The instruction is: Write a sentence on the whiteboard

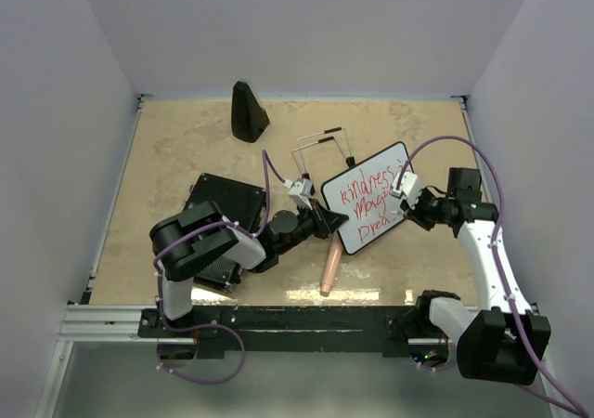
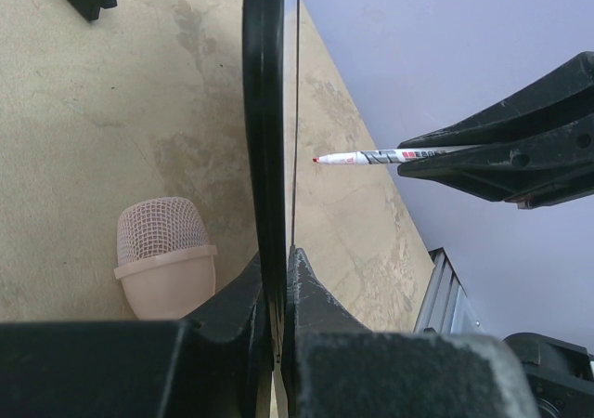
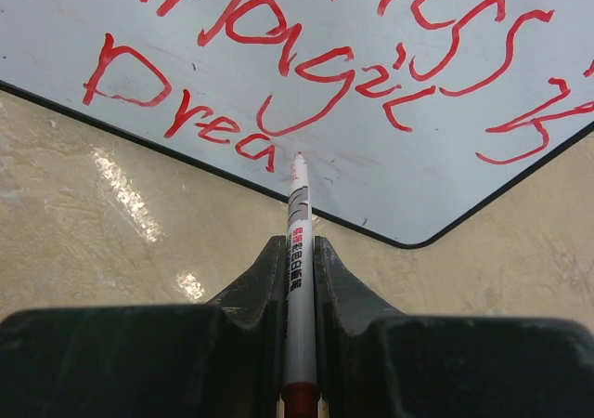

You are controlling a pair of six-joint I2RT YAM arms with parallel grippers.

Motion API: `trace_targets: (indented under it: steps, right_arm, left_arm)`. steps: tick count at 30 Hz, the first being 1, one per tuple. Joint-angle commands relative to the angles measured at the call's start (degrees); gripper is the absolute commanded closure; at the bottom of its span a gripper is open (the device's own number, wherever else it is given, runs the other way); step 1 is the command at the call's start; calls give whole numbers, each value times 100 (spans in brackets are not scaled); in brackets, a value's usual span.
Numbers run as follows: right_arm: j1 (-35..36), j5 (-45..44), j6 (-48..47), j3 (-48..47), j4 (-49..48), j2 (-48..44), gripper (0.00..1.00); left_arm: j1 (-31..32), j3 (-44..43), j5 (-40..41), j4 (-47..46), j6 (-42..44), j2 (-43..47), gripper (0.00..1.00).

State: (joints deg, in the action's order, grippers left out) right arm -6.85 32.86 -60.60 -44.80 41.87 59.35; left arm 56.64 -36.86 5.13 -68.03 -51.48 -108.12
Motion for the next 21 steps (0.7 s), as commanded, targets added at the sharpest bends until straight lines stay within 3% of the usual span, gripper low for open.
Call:
trace_targets:
  steps: [1,21]
  right_arm:
    - [-44,80,109,41,-108,-240,100]
    - [-299,546,-294,32,40,120,100]
  left_arm:
    - [31,-49,-82,-536,121,89,100]
    - [14,48,-73,-562,191,177,100]
